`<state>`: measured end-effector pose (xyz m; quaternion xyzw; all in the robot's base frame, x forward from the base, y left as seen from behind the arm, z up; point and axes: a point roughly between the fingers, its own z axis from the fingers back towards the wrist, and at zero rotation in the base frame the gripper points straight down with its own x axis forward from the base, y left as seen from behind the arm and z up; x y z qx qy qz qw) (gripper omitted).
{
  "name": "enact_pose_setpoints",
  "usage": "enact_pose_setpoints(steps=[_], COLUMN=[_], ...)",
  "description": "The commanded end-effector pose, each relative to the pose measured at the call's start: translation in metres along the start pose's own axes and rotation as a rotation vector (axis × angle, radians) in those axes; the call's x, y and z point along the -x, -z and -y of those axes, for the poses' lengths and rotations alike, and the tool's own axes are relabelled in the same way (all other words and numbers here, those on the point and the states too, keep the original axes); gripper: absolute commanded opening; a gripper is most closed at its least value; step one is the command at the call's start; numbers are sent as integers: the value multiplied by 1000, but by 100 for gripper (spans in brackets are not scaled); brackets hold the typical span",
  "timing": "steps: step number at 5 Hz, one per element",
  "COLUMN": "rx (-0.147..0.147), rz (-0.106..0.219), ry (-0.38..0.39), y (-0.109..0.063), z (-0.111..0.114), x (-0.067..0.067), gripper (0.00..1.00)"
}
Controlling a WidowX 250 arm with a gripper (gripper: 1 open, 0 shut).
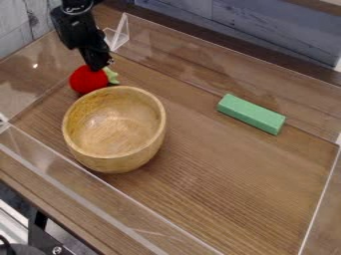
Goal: Move the red object to the left
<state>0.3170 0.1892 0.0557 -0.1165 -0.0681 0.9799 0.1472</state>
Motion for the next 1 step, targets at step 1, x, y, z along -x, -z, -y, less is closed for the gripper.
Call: enact_pose_setpoints(steps=[1], rx=[24], rz=[-19], ry=[-19], y=[2], z=[8], x=[1], gripper=[0])
